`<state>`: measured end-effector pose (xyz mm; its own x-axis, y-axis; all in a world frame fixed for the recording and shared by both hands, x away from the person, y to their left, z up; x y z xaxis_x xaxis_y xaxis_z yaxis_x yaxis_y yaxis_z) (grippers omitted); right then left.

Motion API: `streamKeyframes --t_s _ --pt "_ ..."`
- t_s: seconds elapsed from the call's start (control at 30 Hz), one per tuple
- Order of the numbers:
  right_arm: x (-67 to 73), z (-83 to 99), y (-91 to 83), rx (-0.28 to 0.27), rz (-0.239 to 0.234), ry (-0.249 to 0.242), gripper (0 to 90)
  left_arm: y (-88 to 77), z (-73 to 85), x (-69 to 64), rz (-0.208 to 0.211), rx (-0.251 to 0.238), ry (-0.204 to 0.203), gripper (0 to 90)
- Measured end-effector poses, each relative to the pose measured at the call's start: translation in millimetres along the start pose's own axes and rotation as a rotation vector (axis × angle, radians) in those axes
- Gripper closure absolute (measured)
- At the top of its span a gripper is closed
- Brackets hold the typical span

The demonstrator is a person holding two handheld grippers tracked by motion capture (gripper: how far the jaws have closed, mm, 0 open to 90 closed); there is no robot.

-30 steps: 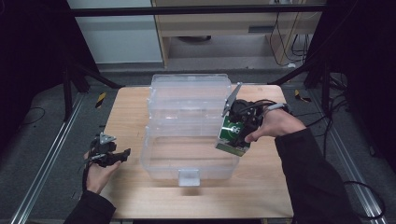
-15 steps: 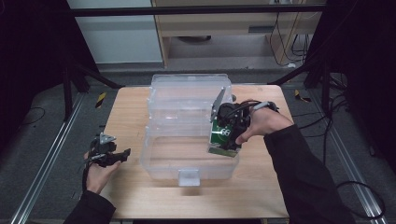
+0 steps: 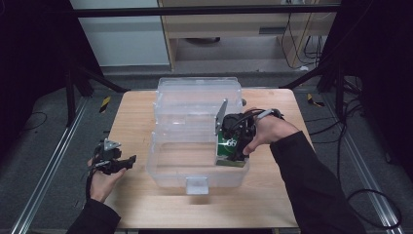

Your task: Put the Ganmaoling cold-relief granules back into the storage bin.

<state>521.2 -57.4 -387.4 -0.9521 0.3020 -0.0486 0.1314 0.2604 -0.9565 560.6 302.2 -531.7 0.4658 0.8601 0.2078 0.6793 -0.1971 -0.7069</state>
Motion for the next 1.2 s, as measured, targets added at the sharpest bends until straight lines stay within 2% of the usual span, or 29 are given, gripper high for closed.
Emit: streamKeyframes --t_s 0.23,0.6,1.2 --pt "-1.0 1.8 11.2 -0.006 -0.006 -0.025 17.2 0.4 0.2 -0.2 0.000 0.002 0.002 35.3" --pt "-5.2 7.9 26.4 0.019 -0.011 -0.061 17.1 1.2 1.0 -0.4 0.000 0.004 0.003 35.3" --pt "-8.5 13.9 42.1 0.041 -0.013 -0.058 17.0 2.9 2.0 -0.9 0.001 0.009 0.005 35.3"
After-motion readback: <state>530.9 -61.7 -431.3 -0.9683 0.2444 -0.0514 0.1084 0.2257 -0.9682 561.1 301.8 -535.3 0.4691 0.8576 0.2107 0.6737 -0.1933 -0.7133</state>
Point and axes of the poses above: each handheld gripper's, and its own axes: y roughly forward along the jaws, z roughly out of its underside, x roughly to its left, the point moved 10 cm from there along y, roughly forward along the jaws, and after that the axes turned 14 degrees about y, right-handed, at the moved point
